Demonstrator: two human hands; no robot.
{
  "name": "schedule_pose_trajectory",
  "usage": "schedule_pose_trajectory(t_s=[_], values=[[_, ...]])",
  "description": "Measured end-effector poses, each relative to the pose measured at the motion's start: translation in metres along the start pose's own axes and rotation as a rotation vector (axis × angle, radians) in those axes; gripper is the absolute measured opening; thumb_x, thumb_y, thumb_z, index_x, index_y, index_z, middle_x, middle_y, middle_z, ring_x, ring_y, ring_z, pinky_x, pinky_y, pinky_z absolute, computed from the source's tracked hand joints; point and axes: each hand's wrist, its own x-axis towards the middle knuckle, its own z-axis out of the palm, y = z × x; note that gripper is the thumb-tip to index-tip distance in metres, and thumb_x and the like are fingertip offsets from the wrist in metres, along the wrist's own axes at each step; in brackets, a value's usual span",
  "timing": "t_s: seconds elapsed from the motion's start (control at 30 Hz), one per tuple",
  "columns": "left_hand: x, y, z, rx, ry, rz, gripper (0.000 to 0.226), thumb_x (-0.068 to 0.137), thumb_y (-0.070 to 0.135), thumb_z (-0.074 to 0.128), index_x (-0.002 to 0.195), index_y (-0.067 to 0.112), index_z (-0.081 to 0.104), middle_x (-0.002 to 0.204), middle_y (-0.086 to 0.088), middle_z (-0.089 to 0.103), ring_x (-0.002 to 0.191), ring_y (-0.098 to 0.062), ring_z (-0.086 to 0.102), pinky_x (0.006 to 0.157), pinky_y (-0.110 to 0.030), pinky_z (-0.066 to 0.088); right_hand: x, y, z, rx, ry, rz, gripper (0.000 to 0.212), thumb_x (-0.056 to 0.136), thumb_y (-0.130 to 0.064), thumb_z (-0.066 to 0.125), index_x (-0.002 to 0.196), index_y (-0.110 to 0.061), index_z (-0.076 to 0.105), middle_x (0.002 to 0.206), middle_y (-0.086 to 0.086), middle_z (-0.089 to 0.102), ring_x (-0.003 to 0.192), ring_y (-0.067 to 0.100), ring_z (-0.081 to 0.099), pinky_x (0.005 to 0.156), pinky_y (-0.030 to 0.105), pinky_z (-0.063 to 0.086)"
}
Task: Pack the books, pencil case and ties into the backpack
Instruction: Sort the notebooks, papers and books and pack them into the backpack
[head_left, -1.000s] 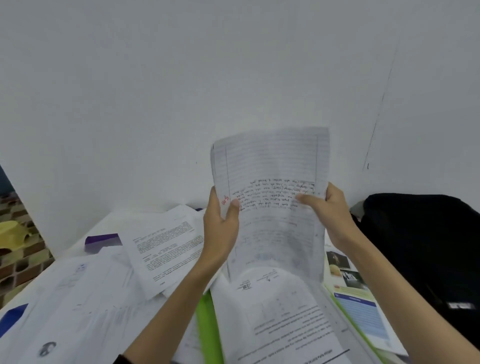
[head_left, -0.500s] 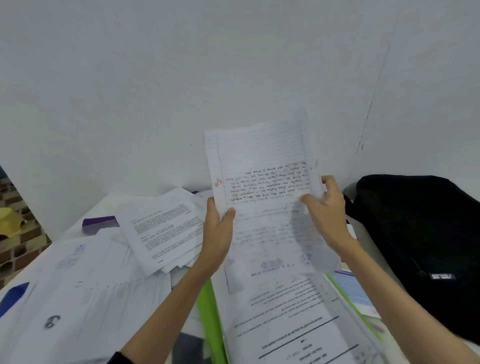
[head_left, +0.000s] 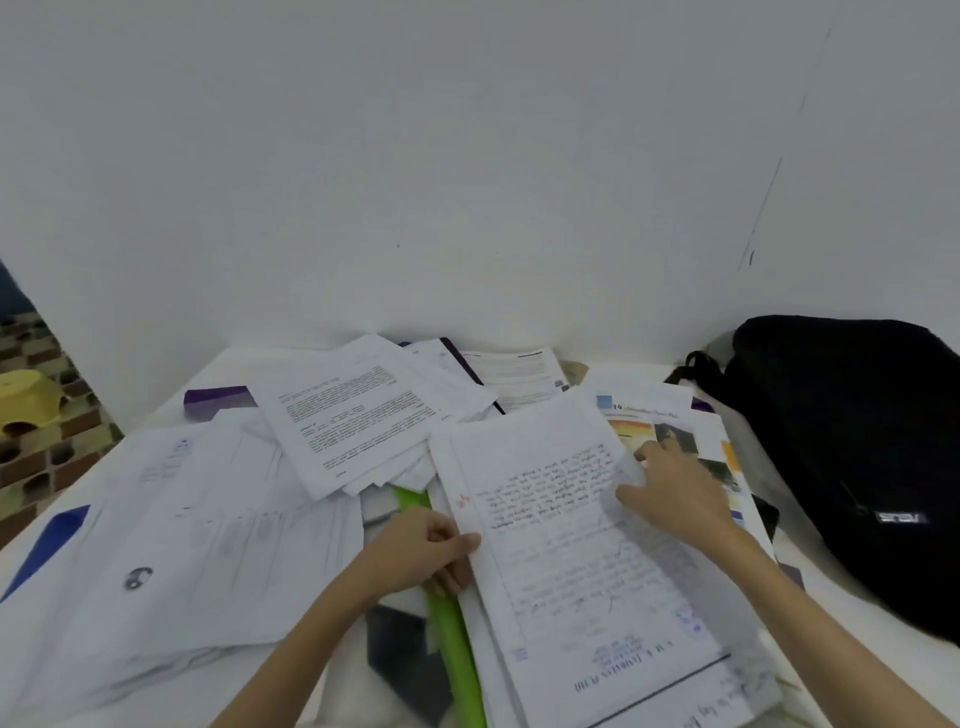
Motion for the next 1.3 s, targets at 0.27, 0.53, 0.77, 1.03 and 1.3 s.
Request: schedule_pose_trajectory(t_s=[0.27, 0.53, 0.77, 1.03, 1.3], values=[[0.023, -0.039, -0.08, -0.374, 0.735, 0.02, 0.014, 0.089, 0.014, 0.064, 0.102, 0.01, 0.064, 0.109, -0.004, 0.064, 0.102, -0.021, 0.06, 0.091, -0.036, 0.049, 0.027, -0.087, -0.021, 0.098, 0.213, -0.365, 0.036, 0.092, -0.036, 0.051, 0.123, -0.018, 0.052, 0.126, 0.001, 0.05, 0.121, 0.023, 0.039, 0.096, 0.037, 0.034], [0.065, -0.062, -0.109, -1.087, 0.852, -0.157, 0.033, 0.088, 0.002, 0.057, 0.12, -0.004, 0.052, 0.114, -0.017, 0.059, 0.084, -0.029, 0.061, 0.057, -0.034, 0.054, 0.101, -0.157, 0.002, 0.309, -0.26, -0.446, 0.046, 0.093, -0.038, 0.053, 0.129, -0.009, 0.049, 0.137, 0.008, 0.046, 0.119, 0.022, 0.049, 0.093, 0.028, 0.038], [0.084, -0.053, -0.121, -1.188, 0.582, -0.116, 0.036, 0.093, 0.009, 0.051, 0.129, 0.008, 0.051, 0.126, -0.016, 0.06, 0.115, -0.035, 0.057, 0.073, -0.043, 0.056, 0.142, -0.164, 0.036, 0.242, -0.314, -0.381, 0.054, 0.095, -0.048, 0.045, 0.134, -0.01, 0.043, 0.134, 0.011, 0.049, 0.118, 0.026, 0.049, 0.087, 0.028, 0.039], [0.11, -0.023, -0.13, -1.081, 0.619, -0.013, 0.049, 0.089, -0.009, 0.052, 0.133, 0.01, 0.044, 0.117, -0.016, 0.061, 0.097, -0.033, 0.061, 0.07, -0.044, 0.052, 0.173, -0.171, 0.049, 0.195, -0.103, -0.318, 0.052, 0.091, -0.052, 0.045, 0.125, -0.012, 0.05, 0.126, 0.008, 0.052, 0.123, 0.027, 0.039, 0.097, 0.039, 0.034], [0.075, 0.055, -0.176, -0.46, 0.563, 0.319, 0.03, 0.087, -0.001, 0.059, 0.108, 0.02, 0.06, 0.099, 0.003, 0.071, 0.091, -0.02, 0.068, 0.079, -0.035, 0.055, 0.186, -0.185, 0.01, 0.981, -0.367, -0.358, 0.086, 0.078, -0.071, 0.051, 0.139, -0.011, 0.043, 0.139, 0.0, 0.047, 0.132, 0.019, 0.041, 0.105, 0.03, 0.03]])
